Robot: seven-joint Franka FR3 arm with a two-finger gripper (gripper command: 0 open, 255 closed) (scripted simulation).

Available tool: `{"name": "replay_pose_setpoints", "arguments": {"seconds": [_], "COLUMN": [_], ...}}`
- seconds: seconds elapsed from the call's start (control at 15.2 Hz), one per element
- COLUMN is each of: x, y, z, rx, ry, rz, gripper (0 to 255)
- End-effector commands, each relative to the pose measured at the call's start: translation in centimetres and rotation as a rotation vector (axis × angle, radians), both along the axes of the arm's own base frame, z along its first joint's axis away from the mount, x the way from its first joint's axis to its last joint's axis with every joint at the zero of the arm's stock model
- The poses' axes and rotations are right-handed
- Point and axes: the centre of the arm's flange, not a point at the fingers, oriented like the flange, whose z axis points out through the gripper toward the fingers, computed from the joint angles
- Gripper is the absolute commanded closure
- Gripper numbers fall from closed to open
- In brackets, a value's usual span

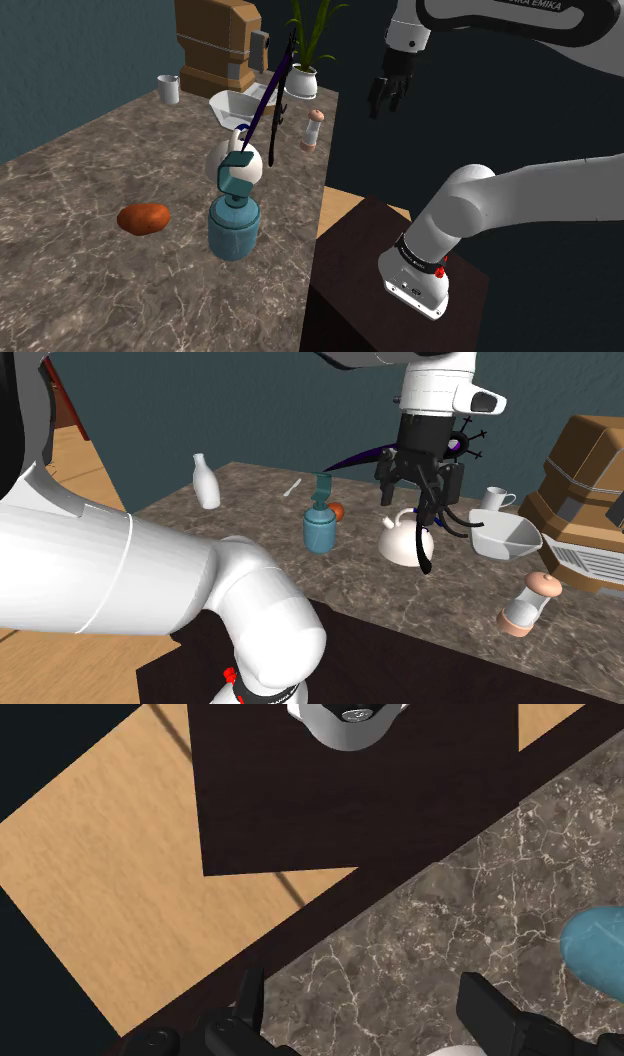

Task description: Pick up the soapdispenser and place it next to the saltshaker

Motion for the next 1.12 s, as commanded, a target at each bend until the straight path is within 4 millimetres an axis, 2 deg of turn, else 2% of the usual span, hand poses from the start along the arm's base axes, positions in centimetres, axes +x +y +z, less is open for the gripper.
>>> {"name": "replay_pose_setpoints", "arguments": {"seconds": [0.0,0.53,1.06], "x": [0.0,2.2,3.1], "y": [0.0,8.2,17.0], "z": [0.0,-4.1,-7.5], "rx": [0.000,0.050,0.099], "ry": [0.000,-0.104,-0.207], "rz": [0.000,0.191,0.381], "gripper": [0,0,0]}}
